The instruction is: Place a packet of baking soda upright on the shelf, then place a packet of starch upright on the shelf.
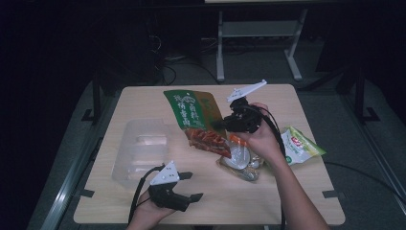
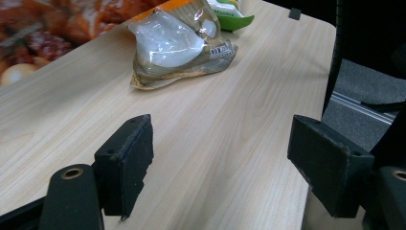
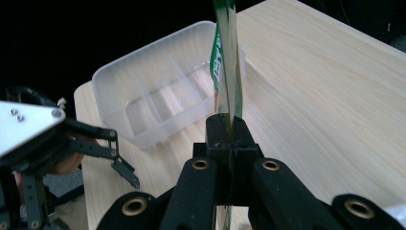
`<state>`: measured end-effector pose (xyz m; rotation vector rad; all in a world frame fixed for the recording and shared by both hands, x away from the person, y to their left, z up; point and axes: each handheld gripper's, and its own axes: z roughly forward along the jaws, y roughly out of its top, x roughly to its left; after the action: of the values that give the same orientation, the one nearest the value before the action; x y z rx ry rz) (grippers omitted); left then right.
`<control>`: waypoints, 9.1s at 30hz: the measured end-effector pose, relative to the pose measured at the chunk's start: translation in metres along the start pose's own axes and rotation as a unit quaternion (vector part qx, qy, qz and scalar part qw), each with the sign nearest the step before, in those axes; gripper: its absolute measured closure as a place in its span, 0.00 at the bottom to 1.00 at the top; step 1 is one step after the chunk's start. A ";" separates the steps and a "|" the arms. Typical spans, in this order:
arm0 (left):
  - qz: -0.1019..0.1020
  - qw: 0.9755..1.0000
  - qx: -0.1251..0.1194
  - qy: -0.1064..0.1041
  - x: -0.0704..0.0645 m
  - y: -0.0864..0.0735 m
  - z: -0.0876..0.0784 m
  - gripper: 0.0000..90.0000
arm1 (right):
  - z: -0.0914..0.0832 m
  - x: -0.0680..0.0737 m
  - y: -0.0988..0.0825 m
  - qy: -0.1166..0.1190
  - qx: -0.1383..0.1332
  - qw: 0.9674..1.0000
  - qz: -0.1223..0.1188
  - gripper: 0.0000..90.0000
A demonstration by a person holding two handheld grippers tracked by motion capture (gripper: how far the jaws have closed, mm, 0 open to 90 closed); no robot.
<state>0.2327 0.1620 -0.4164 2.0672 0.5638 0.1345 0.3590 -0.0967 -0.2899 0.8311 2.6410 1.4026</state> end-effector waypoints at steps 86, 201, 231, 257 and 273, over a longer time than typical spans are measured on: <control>-0.008 1.000 0.024 -0.015 0.008 -0.009 0.016 0.26 | 0.225 -0.023 0.079 0.065 0.078 0.995 0.002 1.00; 0.002 0.999 0.034 -0.013 0.002 -0.008 0.023 0.25 | 0.010 -0.018 -0.151 -0.040 0.004 0.992 0.124 0.44; 0.017 0.999 0.044 -0.015 0.001 -0.010 0.026 0.24 | -0.044 -0.048 -0.172 -0.141 -0.020 0.975 0.170 0.45; 0.005 0.999 0.039 -0.016 0.004 -0.009 0.030 0.24 | -0.034 -0.104 -0.170 -0.167 -0.038 0.962 0.212 0.61; -0.005 0.999 0.037 -0.015 0.004 -0.005 0.038 0.25 | -0.034 -0.084 -0.149 -0.118 -0.049 0.976 0.179 1.00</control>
<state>0.2469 0.1367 -0.4410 2.1347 0.5679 0.0782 0.3563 -0.2288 -0.4040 1.4172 2.3054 1.3824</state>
